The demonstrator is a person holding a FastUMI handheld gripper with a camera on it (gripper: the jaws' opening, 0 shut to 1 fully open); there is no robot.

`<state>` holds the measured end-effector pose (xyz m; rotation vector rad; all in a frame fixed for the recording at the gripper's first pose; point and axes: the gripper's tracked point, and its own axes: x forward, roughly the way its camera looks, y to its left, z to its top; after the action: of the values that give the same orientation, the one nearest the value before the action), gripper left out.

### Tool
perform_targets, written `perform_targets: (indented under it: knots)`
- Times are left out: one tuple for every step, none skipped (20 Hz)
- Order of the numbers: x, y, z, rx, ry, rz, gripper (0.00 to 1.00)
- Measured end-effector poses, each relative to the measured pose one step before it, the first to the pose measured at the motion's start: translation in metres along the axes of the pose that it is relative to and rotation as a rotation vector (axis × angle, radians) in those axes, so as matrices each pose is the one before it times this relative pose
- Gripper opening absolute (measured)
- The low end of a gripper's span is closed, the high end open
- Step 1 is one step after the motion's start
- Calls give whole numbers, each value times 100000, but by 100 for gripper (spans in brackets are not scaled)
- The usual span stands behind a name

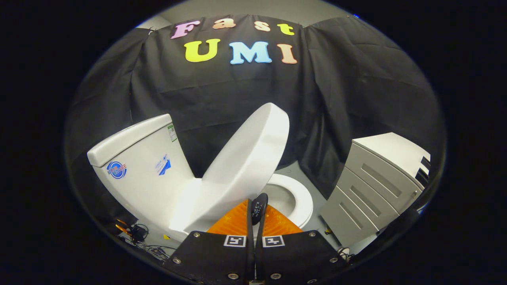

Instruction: Open the toilet lid.

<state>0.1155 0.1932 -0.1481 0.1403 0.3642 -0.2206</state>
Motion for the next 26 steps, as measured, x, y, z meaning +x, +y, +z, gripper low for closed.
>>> perform_targets:
  knots:
    - [-50,233,285,-1693,-630,-329,1]
    - [-197,231,148,-1234,-378,-303,1]
    - [-124,338,265,-618,-285,-254,1]
    - [-116,384,251,-379,-463,-105,1]
    - [-231,74,316,-354,-525,90,1]
    - [-181,401,342,-771,-655,-7,1]
    - [-91,552,120,-1260,-605,-150,1]
    - [-39,336,248,-1344,-633,-138,1]
    - [-173,263,256,-293,-683,60,1]
    - [-145,371,307,70,-850,532,1]
    - [-123,347,222,-48,-993,566,1]
    - [-136,387,252,-370,-859,118,1]
    - [-15,230,168,-704,-878,-211,1]
    - [-125,321,278,-526,-961,-388,1]
    - [-123,364,183,-648,-1039,-9,1]
    - [-180,413,233,-472,-783,227,1]
    - [-54,360,205,-367,-861,332,1]
    - [-81,332,202,-352,-616,373,1]
    - [-46,328,196,-355,-638,430,1]
    - [-106,348,197,-206,-506,395,1]
    - [-105,342,231,-417,-590,550,1]
    - [-35,419,251,-363,-250,472,1]
    - [-79,440,215,-479,-628,733,1]
    - [-87,576,316,-1077,-652,1076,1]
    - [-79,425,214,-1265,-690,900,1]
    - [-42,487,262,-1418,-461,604,1]
